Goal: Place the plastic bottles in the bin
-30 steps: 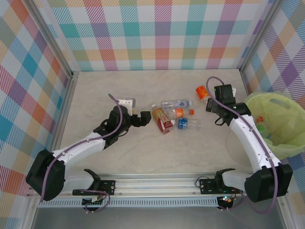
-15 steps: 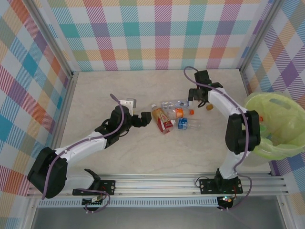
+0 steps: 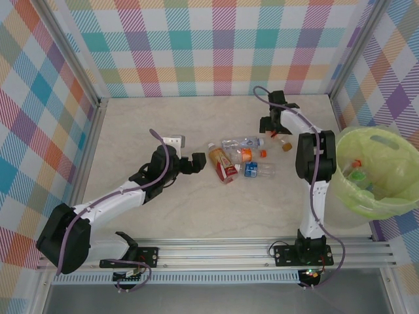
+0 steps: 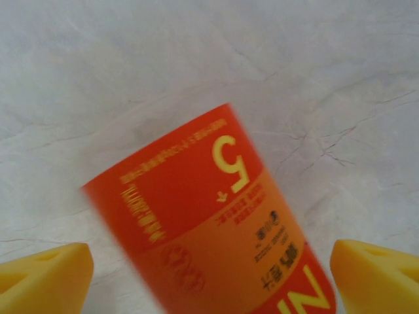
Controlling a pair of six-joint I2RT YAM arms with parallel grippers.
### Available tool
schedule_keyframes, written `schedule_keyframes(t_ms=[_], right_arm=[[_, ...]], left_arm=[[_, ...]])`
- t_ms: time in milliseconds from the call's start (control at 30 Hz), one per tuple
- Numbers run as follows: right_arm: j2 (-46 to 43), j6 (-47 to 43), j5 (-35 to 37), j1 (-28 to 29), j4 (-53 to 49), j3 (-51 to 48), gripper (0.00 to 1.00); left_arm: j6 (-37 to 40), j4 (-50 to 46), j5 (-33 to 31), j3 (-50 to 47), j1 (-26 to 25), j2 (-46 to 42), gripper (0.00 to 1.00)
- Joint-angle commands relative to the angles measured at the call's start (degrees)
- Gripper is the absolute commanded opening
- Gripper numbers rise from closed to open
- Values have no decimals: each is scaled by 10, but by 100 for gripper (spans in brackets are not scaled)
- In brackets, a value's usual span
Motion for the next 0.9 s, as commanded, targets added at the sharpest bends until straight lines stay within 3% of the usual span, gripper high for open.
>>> schedule_keyframes(t_ms=[0, 233, 333, 633, 867], right_arm=[[18, -14, -37, -6, -33, 27, 87], [-15, -25, -62, -5, -1, -17, 59], [-54, -35, -73, -4, 9, -40, 52], [-300, -62, -152, 23, 56, -167, 49], [-499, -62, -187, 30, 22, -227, 48]], left_arm=[[5, 0, -6, 9, 4, -9, 100], [-2, 3, 7, 15, 4, 5, 100], [-3, 1, 12, 21, 4, 12, 100], [-14, 4, 28, 35, 5, 31, 100], [-18, -1, 42, 49, 5, 51, 100]])
